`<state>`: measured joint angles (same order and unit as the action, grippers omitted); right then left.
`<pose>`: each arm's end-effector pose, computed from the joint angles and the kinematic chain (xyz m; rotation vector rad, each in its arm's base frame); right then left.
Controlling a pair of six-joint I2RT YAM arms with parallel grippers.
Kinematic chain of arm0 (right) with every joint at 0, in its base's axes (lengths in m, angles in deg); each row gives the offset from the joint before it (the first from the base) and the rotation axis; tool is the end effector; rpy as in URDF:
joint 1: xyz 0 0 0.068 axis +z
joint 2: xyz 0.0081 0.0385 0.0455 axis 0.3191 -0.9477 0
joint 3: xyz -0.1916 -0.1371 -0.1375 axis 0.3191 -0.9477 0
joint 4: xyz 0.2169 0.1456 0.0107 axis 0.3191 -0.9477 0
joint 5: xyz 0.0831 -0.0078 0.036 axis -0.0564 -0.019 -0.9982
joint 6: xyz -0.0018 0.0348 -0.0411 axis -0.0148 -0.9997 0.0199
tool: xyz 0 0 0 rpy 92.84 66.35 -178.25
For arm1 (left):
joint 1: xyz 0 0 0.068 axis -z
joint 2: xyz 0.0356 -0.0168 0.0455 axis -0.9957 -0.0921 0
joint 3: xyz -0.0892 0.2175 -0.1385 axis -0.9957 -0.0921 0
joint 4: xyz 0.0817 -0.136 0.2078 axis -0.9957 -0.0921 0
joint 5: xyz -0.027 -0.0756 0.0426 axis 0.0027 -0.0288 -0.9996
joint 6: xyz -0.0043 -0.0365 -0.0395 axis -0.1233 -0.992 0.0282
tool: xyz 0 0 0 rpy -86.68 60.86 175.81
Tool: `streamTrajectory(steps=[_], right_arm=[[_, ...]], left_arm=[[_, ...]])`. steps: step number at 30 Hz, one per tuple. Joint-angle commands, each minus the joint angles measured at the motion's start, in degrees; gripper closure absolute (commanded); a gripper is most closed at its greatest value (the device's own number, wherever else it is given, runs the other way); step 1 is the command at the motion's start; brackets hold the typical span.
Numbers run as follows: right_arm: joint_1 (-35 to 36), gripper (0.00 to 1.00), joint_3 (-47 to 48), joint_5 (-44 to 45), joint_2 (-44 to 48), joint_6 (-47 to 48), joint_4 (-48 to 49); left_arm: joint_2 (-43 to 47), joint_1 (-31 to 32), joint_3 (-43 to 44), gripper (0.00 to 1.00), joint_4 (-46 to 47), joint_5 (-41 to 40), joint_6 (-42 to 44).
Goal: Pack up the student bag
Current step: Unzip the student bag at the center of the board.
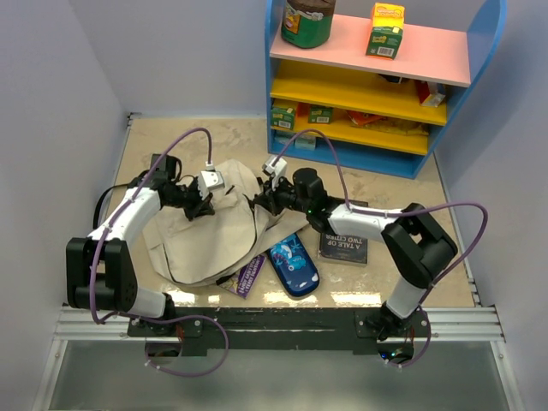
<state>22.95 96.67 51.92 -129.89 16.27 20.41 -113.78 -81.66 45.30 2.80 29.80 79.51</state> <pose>0.2761 0.2600 0.2154 -0.8359 1.7360 0.8457 0.2719 -0.0384 0.2280 1.2511 2.0306 -0.6215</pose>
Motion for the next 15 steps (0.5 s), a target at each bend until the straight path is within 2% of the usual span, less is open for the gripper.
streamTrajectory(steps=[1,5,8,15], right_arm=[[-0.6,1.0,-1.48,1.1,4.63,-1.74,4.2],[-0.6,1.0,-2.89,2.06,5.77,-2.98,5.87],[-0.6,1.0,-0.53,2.77,3.76,-3.07,5.09],[-0.87,1.0,11.77,4.44,-5.03,-3.07,0.78]], left_arm=[[1.55,-0.24,-0.97,1.0,1.75,-0.25,1.35],[1.64,-0.24,-1.5,1.0,1.84,0.27,1.62],[1.9,-0.24,-1.5,1.0,1.14,1.15,2.14],[4.98,-0.24,-2.2,1.0,-0.45,2.04,5.3]])
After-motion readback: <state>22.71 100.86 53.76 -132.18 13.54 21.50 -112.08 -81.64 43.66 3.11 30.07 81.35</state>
